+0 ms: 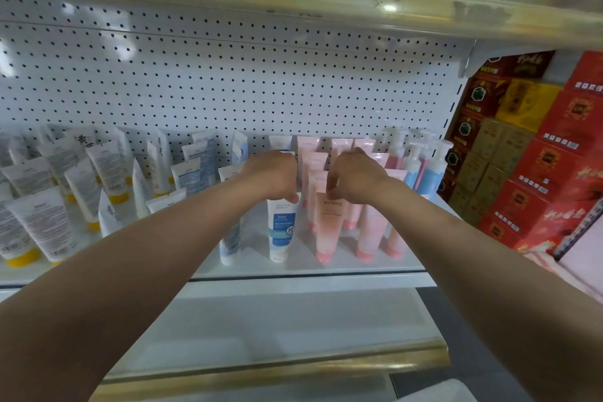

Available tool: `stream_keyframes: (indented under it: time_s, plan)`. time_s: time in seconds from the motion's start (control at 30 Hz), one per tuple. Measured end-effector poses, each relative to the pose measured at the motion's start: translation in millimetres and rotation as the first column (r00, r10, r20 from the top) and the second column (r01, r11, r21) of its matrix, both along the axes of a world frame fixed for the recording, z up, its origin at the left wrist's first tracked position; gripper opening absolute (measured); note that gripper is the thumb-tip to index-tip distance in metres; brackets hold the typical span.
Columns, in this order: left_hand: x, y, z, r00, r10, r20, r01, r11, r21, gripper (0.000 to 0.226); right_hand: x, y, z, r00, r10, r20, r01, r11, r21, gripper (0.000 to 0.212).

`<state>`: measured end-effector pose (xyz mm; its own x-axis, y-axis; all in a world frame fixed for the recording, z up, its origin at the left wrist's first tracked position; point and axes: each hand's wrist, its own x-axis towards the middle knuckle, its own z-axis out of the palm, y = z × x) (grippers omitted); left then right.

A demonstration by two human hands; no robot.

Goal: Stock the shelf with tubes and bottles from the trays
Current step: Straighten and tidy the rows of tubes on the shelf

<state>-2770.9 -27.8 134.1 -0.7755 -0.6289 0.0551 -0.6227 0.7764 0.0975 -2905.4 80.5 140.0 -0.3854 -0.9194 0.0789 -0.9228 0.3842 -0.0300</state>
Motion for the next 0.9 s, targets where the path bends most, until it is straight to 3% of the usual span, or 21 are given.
stream_keyframes:
  time_s: [0.3, 0.9]
  plan:
    - [-9.2, -10.0, -1.6, 0.993, -0.028, 0.11, 0.028, 1.0, 0.008, 0.04, -5.2, -0.9, -2.3, 1.0, -0.005, 0.004, 0.005, 1.0, 0.008, 0.008]
    - [-10.7, -12.9, -3.7, 0.991, -0.036, 0.128, 0.038, 0.999, -0.01, 0.042, -10.4, -0.8, -4.1, 0.998, -0.045, 0.049, 0.047, 0.999, -0.028, 0.006]
